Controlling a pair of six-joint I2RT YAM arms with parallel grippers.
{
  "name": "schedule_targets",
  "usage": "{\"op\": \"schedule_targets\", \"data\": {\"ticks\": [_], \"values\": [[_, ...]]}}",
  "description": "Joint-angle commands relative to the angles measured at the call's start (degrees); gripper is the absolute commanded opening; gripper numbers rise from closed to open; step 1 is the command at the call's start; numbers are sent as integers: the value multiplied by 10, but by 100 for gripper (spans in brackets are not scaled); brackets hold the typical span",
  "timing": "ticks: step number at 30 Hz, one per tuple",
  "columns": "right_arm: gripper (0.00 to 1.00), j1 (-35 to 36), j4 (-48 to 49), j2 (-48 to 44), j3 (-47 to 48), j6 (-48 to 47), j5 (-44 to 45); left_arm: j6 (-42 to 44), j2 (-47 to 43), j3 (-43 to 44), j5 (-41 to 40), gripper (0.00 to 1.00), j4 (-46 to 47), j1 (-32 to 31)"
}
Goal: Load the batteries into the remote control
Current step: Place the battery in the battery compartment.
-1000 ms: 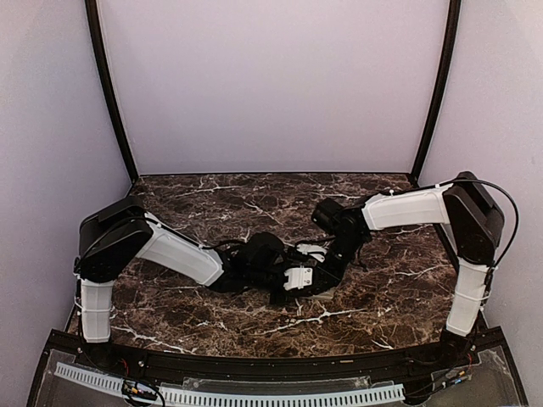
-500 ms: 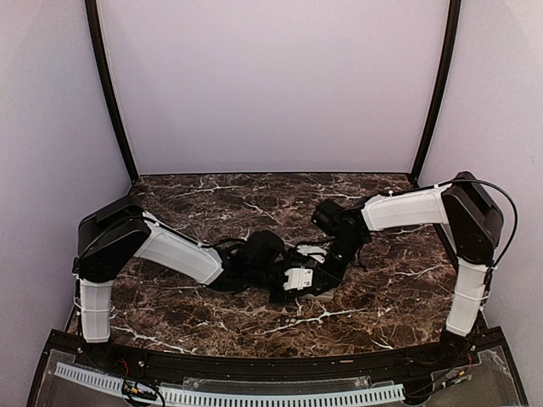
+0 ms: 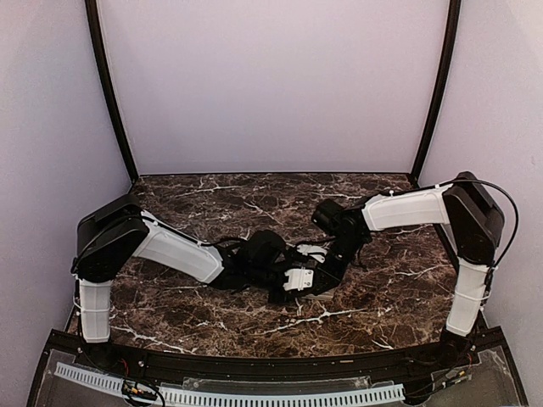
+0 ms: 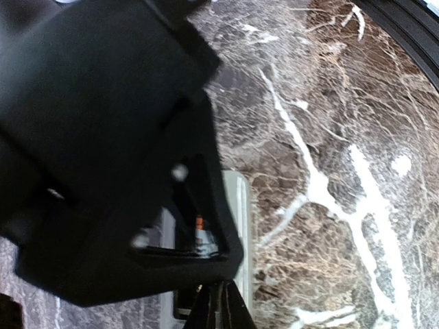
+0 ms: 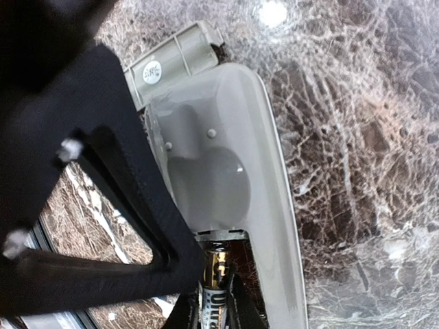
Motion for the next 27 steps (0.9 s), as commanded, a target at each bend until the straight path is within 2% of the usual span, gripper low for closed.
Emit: {"op": "schedule_targets", "data": {"ticks": [1,12,16,27], "values": [[14,9,49,11,-14,2,27,7,29,-8,-11,7,-94,1],[17,8,34,-12,-16,8,30,9,28,-5,-2,6,-102,6],[22,5,31,-24,-15,8,27,9,28,-5,-1,6,-104,7],[22,-3,25,-36,-19,10,32,6,28,-5,-1,6,-103,7]]}}
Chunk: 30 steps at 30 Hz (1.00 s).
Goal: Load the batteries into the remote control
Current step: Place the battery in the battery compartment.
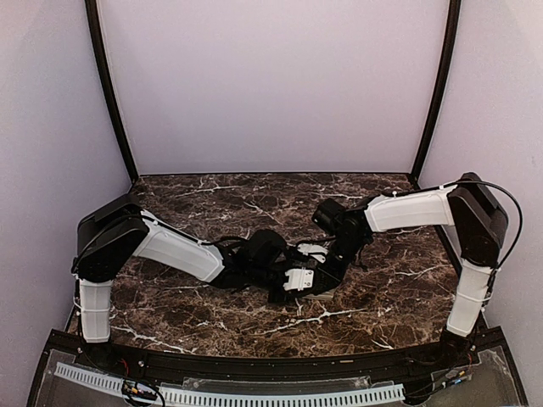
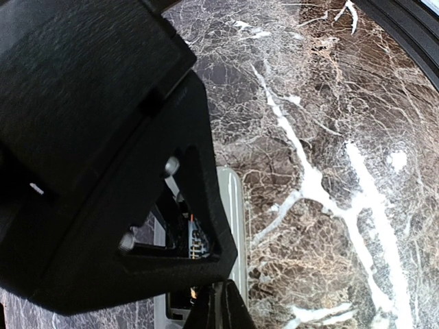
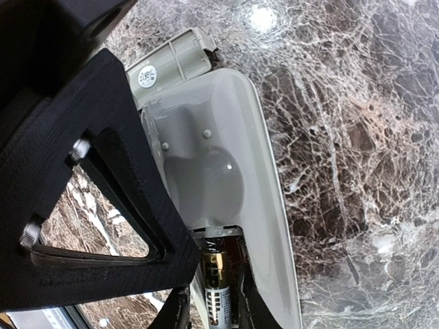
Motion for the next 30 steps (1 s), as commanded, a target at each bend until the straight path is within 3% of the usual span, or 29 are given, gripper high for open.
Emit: {"op": "schedule_targets", "data": {"ticks": [1,21,26,30], "values": [[22,-6,10,-19,-7,4,17,2,27,-12,-9,6,-81,3],[27,-18,-21,-52,13,28,23,-1,24,-16,-2,7,-79,7],[27,-26,-44,-76,32,80,46,-3,24,-16,-4,7,-79,7],[25,-36,-74,-84,51,178,84,-3,24,-15,-3,7,-79,7]]}}
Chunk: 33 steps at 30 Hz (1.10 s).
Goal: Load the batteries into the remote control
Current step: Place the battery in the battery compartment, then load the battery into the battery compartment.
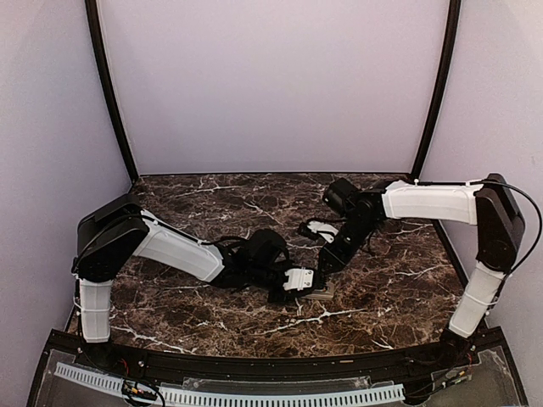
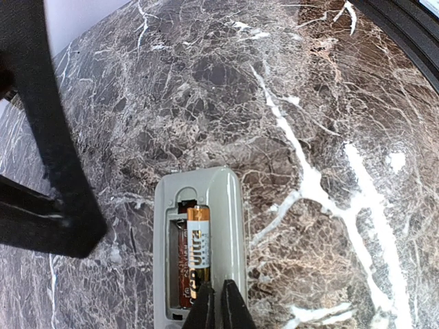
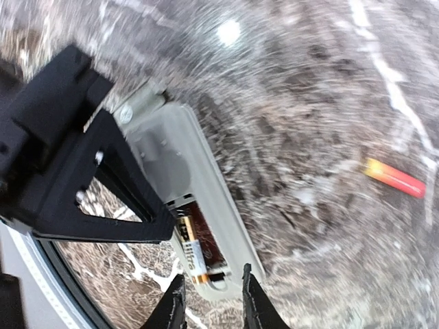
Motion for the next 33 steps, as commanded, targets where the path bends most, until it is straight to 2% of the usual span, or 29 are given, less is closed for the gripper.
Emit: {"op": "schedule_targets", "data": {"ticks": [1,6,12,18,25,33], "values": [[25,-12,-50,-22,28,131,60,-4,24,-16,-9,7,-79,4],[26,-12,-28,-68,-14,283,74,-7,24,-16,-10,7,-78,4],[23,-8,38,-114,-95,416,22,-9,24,-16,-12,7,-78,4],[21,4,84,-105,-137,460,-11,-8,24,-16,-10,7,-79,4],[19,13,112,-76,-131,465,-24,-8,24,-16,-10,7,-78,4],[14,14,111,-70,-144,473,-6,-9,25,-17,-9,7,-77,5]]}}
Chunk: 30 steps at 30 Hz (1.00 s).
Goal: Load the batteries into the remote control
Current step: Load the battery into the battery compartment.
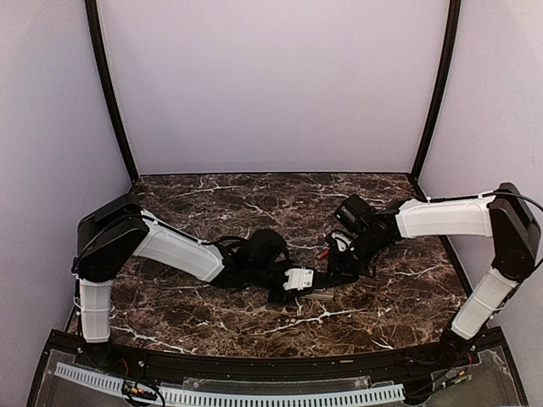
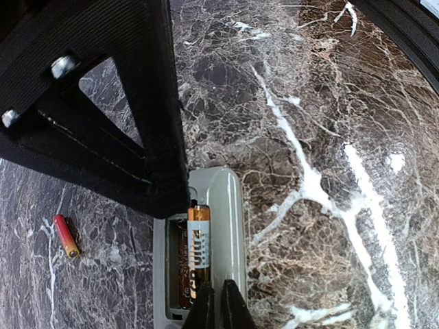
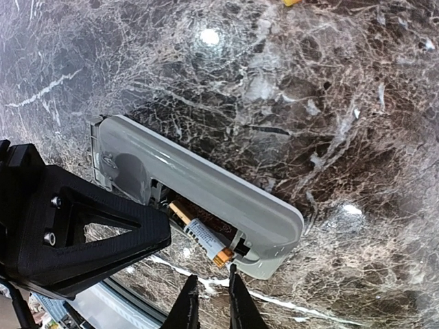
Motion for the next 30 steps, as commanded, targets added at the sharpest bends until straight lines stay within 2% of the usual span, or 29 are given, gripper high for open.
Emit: {"op": "schedule_targets", "data": {"ticks": [1,23,30], "values": [[14,5,8,3,-10,8,11,-5,25,-17,-9,7,-77,5],[12,14,32,29,-13,8,-11,-4,25,-16,-8,7,-75,5],[5,14,36,56,8,-4,-8,-3,25,-18,-7,7,-74,5]]}}
